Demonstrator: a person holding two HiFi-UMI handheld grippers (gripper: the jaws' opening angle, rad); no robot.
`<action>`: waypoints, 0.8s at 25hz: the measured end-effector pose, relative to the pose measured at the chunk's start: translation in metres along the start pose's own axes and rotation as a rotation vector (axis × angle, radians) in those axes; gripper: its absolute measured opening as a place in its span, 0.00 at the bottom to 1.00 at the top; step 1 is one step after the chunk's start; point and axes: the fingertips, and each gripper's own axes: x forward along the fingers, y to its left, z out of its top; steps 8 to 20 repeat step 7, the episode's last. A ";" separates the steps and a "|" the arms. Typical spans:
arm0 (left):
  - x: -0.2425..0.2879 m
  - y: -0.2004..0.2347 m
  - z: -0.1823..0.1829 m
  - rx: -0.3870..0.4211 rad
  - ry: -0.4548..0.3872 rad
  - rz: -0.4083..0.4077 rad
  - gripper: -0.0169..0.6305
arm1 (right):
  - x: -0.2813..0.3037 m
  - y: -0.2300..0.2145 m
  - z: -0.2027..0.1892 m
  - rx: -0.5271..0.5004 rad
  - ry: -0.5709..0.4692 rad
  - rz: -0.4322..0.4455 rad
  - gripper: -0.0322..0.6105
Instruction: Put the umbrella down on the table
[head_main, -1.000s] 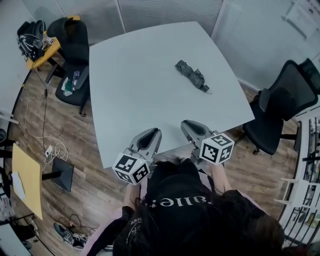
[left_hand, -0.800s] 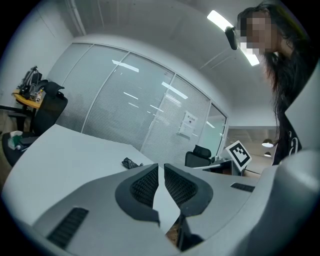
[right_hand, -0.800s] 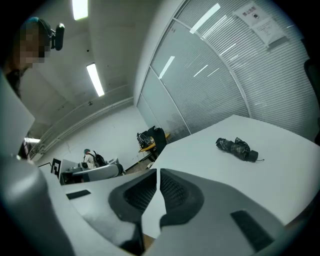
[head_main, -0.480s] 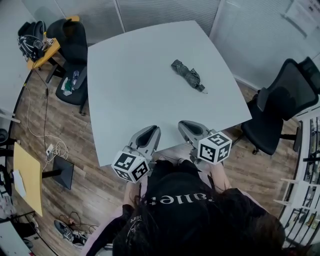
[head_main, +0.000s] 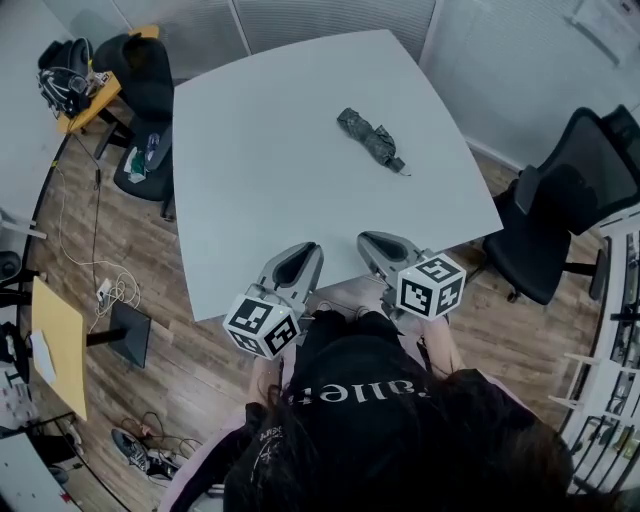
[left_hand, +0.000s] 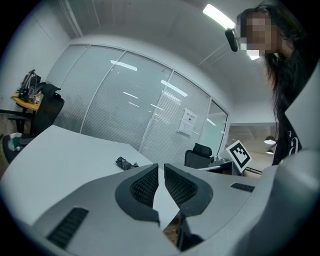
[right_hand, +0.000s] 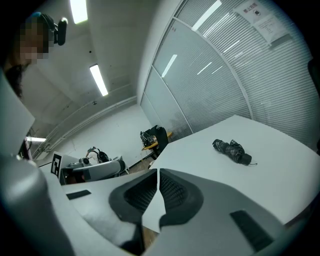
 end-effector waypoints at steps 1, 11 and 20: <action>0.001 -0.001 0.000 0.001 0.001 0.002 0.09 | -0.001 -0.001 0.000 -0.001 0.002 0.001 0.10; 0.011 -0.009 -0.004 0.009 0.006 -0.003 0.09 | -0.005 -0.011 -0.003 -0.013 0.011 -0.001 0.10; 0.011 -0.009 -0.004 0.009 0.006 -0.003 0.09 | -0.005 -0.011 -0.003 -0.013 0.011 -0.001 0.10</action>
